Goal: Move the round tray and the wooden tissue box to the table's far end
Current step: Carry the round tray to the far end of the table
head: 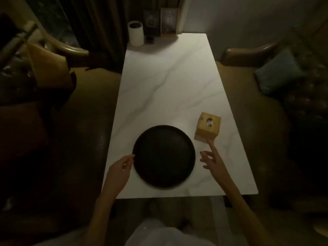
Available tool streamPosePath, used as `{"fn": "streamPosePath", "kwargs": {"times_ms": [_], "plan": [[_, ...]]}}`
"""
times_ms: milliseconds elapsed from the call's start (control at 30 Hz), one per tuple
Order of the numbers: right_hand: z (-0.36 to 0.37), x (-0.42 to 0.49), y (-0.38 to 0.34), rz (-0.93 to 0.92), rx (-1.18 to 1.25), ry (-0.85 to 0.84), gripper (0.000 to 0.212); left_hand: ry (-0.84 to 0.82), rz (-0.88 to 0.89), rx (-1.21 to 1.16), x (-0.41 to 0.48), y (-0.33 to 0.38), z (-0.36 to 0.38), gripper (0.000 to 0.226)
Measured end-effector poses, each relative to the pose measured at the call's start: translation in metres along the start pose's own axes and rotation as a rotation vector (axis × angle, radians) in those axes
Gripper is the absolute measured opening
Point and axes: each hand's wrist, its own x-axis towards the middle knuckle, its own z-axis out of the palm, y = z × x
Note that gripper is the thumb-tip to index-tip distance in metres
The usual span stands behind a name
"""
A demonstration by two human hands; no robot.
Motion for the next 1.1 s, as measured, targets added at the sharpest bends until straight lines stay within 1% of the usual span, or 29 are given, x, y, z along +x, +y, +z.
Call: {"fn": "streamPosePath", "kwargs": {"times_ms": [67,133,200,267,367,400,433,467,533,633,733,833,900,967,1033,1100], "plan": [[0.018,0.012,0.001,0.024,-0.108,-0.006,0.066,-0.031,-0.029,0.08,0.026,-0.004,-0.005,0.032],[0.035,0.022,0.008,0.101,-0.135,-0.011,0.064,-0.056,-0.052,0.14,0.055,-0.012,-0.003,0.034],[0.051,0.033,0.015,0.139,-0.18,-0.01,0.062,-0.043,-0.135,0.177,0.083,-0.025,0.005,0.034],[0.06,0.043,0.027,0.182,-0.204,-0.012,0.065,-0.029,-0.227,0.206,0.107,-0.043,0.016,0.018],[0.063,0.063,0.057,0.346,-0.181,0.028,0.077,-0.061,-0.348,0.259,0.138,-0.069,0.031,0.009],[0.062,0.069,0.066,0.421,-0.143,0.051,0.079,-0.079,-0.377,0.277,0.147,-0.08,0.036,0.021],[0.061,0.075,0.074,0.497,-0.085,0.077,0.079,-0.098,-0.405,0.296,0.157,-0.091,0.04,0.04],[0.06,0.081,0.08,0.563,-0.028,0.103,0.078,-0.113,-0.416,0.312,0.168,-0.102,0.044,0.05],[0.058,0.091,0.091,0.651,0.041,0.129,0.075,-0.151,-0.405,0.369,0.185,-0.12,0.051,0.054],[0.06,0.107,0.102,0.685,0.004,0.144,0.07,-0.161,-0.366,0.411,0.21,-0.133,0.059,0.046],[0.071,0.117,0.109,0.628,-0.092,0.101,0.067,-0.146,-0.332,0.365,0.229,-0.142,0.064,0.042],[0.085,0.115,0.11,0.571,-0.155,0.086,0.064,-0.187,-0.28,0.263,0.232,-0.147,0.066,0.036],[0.092,0.111,0.112,0.617,-0.145,0.117,0.065,-0.269,-0.249,0.212,0.227,-0.15,0.068,0.034],[0.095,0.109,0.114,0.688,-0.118,0.113,0.068,-0.309,-0.24,0.194,0.225,-0.153,0.068,0.036],[0.093,0.108,0.116,0.745,-0.109,0.084,0.07,-0.33,-0.282,0.167,0.224,-0.152,0.064,0.039],[0.092,0.104,0.115,0.772,-0.126,0.035,0.077,-0.373,-0.325,0.163,0.222,-0.152,0.057,0.046]]}}
